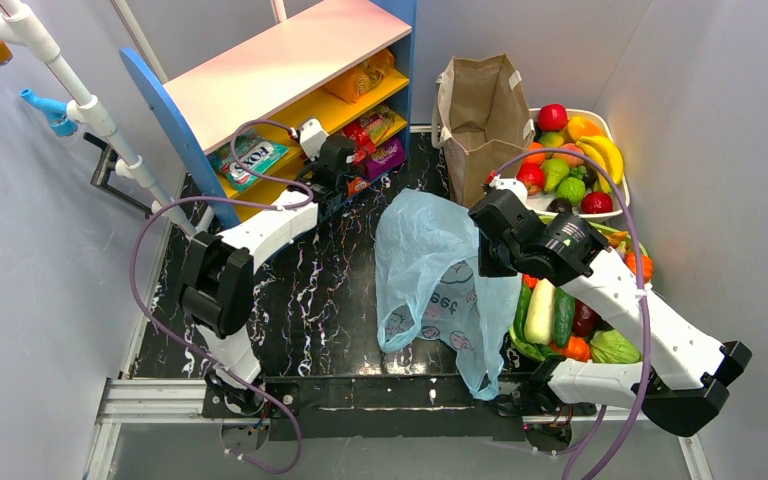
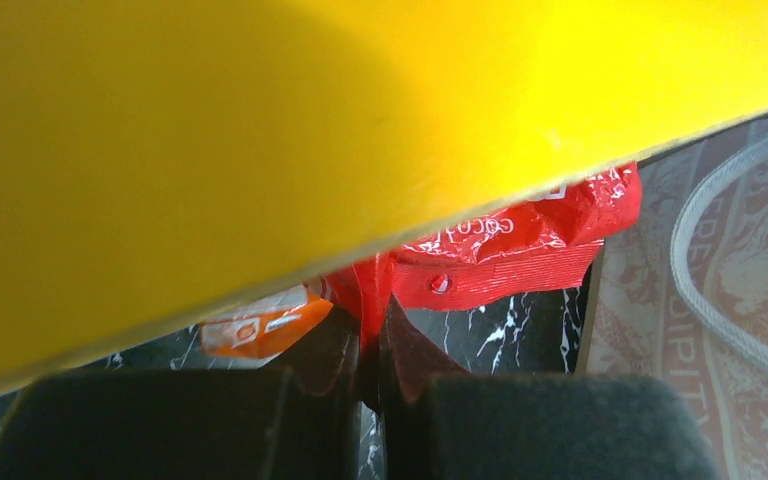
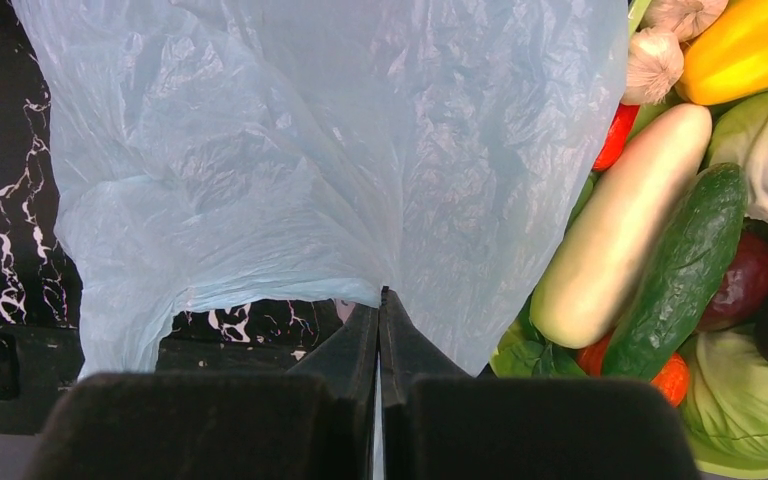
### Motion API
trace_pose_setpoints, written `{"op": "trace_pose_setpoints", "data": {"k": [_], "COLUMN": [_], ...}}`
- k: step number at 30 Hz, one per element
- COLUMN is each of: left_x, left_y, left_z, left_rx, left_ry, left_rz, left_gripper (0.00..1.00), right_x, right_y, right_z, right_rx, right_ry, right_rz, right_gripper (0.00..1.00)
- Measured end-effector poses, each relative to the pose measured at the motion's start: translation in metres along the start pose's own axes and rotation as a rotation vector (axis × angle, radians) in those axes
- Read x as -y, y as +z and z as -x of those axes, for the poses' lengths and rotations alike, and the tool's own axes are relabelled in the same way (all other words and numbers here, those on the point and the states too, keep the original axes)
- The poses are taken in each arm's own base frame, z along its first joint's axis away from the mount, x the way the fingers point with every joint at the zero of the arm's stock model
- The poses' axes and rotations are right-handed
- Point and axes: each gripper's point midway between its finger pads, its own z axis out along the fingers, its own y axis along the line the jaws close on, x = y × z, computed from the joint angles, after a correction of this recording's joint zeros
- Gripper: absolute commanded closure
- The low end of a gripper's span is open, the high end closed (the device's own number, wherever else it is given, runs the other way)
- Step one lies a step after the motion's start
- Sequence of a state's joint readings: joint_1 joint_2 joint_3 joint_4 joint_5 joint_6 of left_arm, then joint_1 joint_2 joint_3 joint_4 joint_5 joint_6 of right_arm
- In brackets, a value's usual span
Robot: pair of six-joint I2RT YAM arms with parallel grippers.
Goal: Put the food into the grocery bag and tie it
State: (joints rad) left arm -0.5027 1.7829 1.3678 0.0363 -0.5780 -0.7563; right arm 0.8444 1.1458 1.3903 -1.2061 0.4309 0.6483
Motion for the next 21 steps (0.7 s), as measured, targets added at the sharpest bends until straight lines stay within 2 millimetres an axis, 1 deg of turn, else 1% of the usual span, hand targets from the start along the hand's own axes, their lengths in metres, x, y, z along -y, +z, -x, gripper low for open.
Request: {"op": "trace_pose_setpoints", "data": {"k": [4,6,8,11,15,18,21], "left_x": [-0.01,-0.015,-0.015,-0.012,-0.009,-0.008,-0.009], "left_y": [-0.017,-0.028,-0.039,-0.057,-0.085,-0.106,-0.132], "left_z": [-0.001,-0.003,-0.004,-0.006,-0.007,-0.003,0.004], "left_rx": [-0.03,-0.059,-0.095,-0.159,-0.24,-0.265,-0.282], "left_ry": [0.002,0.005,0.009,0.018,0.042,0.057,0.076], "left_rz": [-0.012,-0.027,-0.057,-0.107,-0.168,-0.213,-0.259], "left_gripper": [1.0,1.0,1.0,1.0,1.0,1.0,1.0], "right_x": [0.0,0.0,-0.001,-0.002,-0.005,-0.007,-0.009], "right_y": [0.0,0.0,0.0,0.001,0.003,0.003,0.003], "right_z": [0.0,0.0,0.0,0.0,0.002,0.003,0.003], "right_rx": [0.001,0.0,0.0,-0.006,-0.012,-0.015,-0.019], "right_ry": [0.008,0.012,0.02,0.032,0.05,0.064,0.079], "right_rz": [0.0,0.0,-0.001,-0.004,-0.007,-0.007,-0.006], "right_gripper": [0.99,0.99,0.99,0.99,0.99,0.99,0.99]}}
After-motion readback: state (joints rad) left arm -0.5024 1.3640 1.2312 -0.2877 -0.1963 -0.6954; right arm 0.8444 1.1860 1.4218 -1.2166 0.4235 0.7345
